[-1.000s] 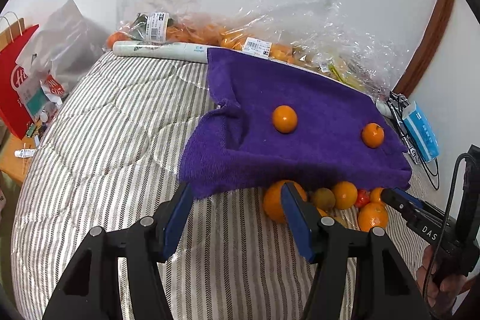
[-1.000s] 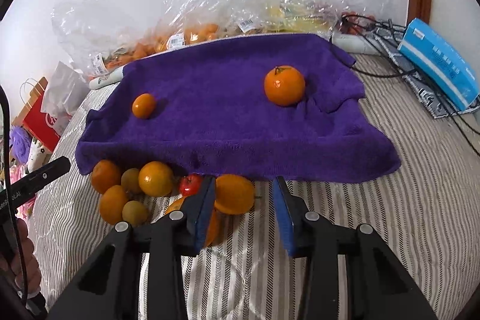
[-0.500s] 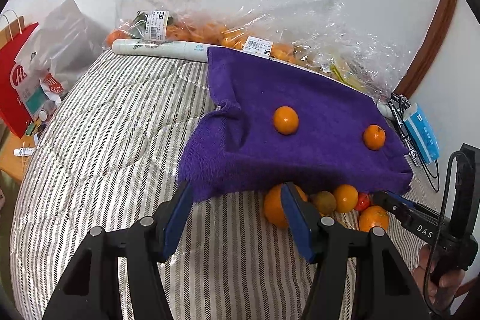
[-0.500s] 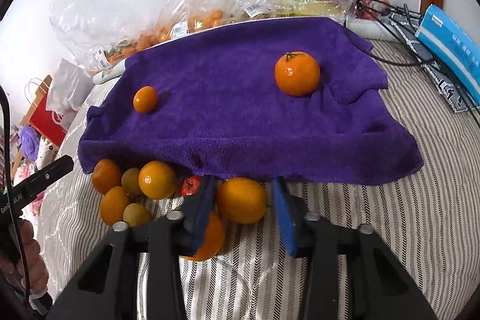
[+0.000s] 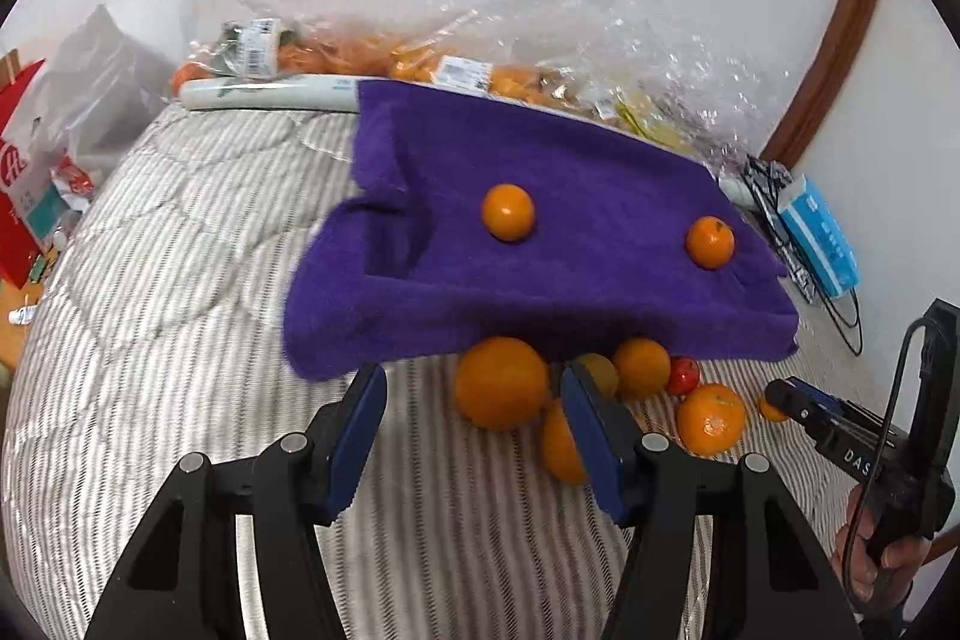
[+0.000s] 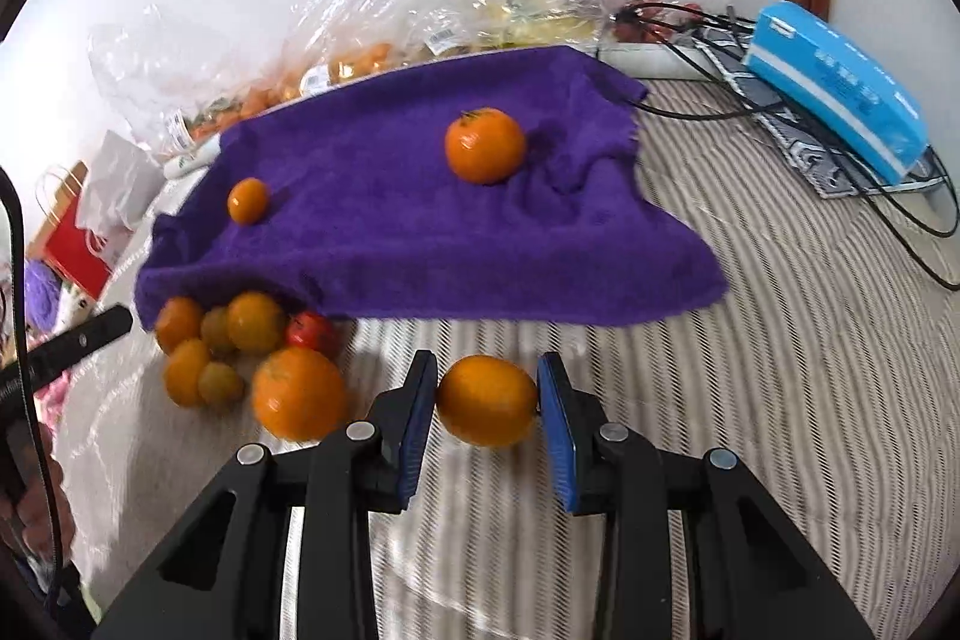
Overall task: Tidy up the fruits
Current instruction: 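Grasp an orange with the right gripper while the left gripper grasps a large orange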
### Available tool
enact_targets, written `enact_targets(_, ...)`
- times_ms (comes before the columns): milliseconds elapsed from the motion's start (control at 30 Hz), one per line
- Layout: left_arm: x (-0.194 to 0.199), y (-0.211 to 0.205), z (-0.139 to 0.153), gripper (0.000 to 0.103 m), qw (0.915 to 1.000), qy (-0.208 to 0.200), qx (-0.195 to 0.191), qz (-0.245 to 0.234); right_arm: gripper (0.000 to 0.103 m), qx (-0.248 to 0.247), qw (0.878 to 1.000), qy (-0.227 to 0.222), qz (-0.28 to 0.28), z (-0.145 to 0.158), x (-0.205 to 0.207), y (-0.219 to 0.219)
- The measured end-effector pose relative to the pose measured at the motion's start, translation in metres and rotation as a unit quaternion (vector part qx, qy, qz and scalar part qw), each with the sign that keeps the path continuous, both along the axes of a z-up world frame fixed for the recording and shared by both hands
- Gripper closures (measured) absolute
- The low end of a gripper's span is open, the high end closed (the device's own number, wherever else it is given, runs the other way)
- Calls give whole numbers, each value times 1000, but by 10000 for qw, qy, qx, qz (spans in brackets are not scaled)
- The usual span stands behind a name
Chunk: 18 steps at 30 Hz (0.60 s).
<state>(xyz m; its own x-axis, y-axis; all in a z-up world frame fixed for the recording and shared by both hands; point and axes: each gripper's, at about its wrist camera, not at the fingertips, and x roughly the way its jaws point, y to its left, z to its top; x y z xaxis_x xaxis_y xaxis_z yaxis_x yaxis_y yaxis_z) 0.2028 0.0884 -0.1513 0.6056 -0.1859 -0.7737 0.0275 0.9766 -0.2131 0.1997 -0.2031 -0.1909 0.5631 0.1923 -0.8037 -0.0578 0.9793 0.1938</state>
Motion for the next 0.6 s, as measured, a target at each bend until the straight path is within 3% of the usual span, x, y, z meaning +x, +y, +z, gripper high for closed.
enact_targets(233, 16, -16, -20, 45, 9995, 321, 26, -51, 68, -308, 9993, -84, 198, -10, -1, 4)
enact_targets(467, 27, -19, -30, 61, 9989, 464, 74, -5, 68, -394, 9985, -184, 342, -15, -2, 3)
enact_targets(600, 24, -21, -32, 62, 9990, 382, 209, -34, 68, -552, 9972, -296, 404, -16, -5, 8)
